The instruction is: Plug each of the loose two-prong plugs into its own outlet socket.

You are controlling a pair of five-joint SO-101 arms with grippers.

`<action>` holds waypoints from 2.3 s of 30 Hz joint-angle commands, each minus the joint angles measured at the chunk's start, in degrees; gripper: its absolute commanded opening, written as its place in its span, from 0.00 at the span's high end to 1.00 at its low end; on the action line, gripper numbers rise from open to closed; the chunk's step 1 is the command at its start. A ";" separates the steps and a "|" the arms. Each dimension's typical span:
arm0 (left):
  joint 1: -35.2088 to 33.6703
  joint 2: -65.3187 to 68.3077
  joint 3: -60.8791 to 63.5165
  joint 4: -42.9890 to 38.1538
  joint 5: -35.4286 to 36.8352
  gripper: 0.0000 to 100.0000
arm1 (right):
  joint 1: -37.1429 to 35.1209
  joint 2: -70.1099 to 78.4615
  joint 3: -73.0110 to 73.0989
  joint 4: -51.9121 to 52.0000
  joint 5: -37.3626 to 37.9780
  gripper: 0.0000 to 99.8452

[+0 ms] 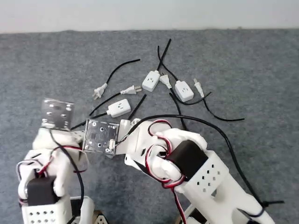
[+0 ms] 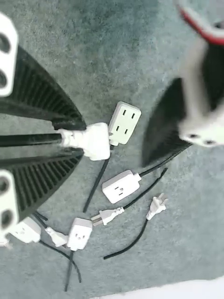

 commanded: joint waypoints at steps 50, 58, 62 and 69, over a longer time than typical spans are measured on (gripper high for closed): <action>-35.96 -0.35 -12.62 1.67 -6.15 0.65 | -3.74 58.24 -47.12 15.69 39.30 0.99; -36.04 -0.35 -17.89 7.74 -6.07 0.65 | -3.65 63.08 -51.69 15.69 39.65 0.99; -40.88 -0.35 -19.12 7.12 -5.98 0.65 | -3.65 64.48 -52.31 15.69 39.82 0.99; -42.73 -0.35 -18.07 5.36 -5.80 0.65 | -3.91 65.89 -52.31 16.66 40.88 0.99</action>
